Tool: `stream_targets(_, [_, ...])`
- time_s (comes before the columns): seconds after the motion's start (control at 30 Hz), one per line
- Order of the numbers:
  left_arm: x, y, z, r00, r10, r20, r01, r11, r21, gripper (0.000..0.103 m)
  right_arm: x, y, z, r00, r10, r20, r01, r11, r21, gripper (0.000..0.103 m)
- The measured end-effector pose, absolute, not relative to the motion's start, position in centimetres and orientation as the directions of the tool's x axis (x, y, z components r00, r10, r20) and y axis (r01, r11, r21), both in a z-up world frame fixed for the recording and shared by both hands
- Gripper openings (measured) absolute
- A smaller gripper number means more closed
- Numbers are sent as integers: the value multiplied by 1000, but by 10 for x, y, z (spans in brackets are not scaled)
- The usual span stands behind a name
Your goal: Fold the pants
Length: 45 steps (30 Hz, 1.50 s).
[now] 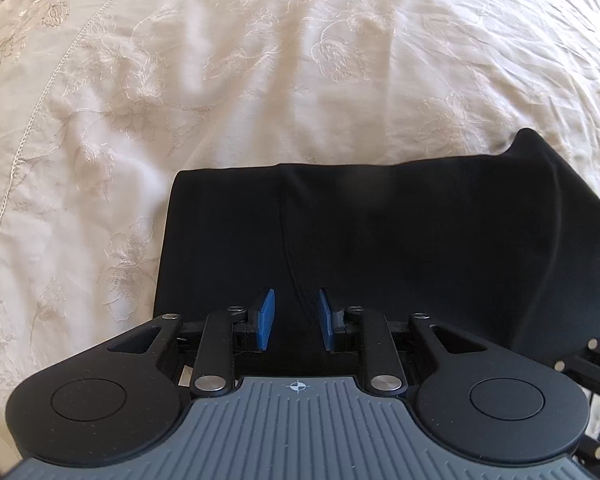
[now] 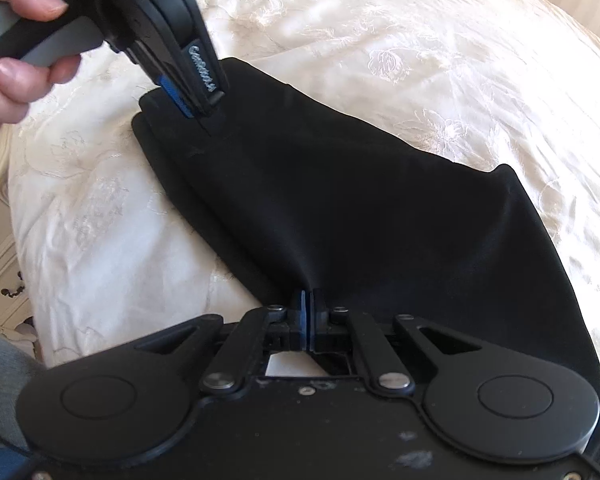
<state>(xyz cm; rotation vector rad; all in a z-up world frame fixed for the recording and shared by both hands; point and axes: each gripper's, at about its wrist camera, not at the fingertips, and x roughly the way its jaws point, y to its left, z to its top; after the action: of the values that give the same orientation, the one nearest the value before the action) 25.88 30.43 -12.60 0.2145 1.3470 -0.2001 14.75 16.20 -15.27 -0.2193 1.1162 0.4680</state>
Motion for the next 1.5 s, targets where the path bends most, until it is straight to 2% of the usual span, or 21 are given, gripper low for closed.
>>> stream_targets(0.17, [256,293,-140,210,-16,-978,287,957,46,24,131,168,-156,358,236,-904,-476,878,41,3])
stream_targets(0.33, [249,297,-171,198,46,-979,291,951,103,28,134,158,-145,424,207,-882,-361,932,45,17])
stream_targets(0.4, [249,298,-172,202,50,-978,264,959,103,29,130,145,-134,454,200,-868,-310,949,57,18])
stream_targets(0.53, [247,287,-152,257,64,-964,218,968,123,29,117,98,-121,485,148,-862,-134,986,94,19])
stream_targets(0.73, [233,220,-123,344,-37,-938,309,948,76,29,88,6,-130,471,8,-882,163,982,96,19])
stream_targets(1.0, [217,120,-139,294,-98,-951,352,936,12,29,44,-135,-133,440,-143,-886,486,868,101,22])
stream_targets(1.13, [213,87,-162,322,-50,-945,347,935,69,29,11,-208,-130,411,-238,-880,625,776,82,26])
stream_targets(1.3, [231,67,-191,296,49,-954,323,935,148,30,-30,-286,-127,388,-323,-864,684,729,35,30])
stream_targets(1.5, [230,61,-171,335,105,-936,212,960,183,30,-52,-351,-136,391,-327,-860,678,735,28,32])
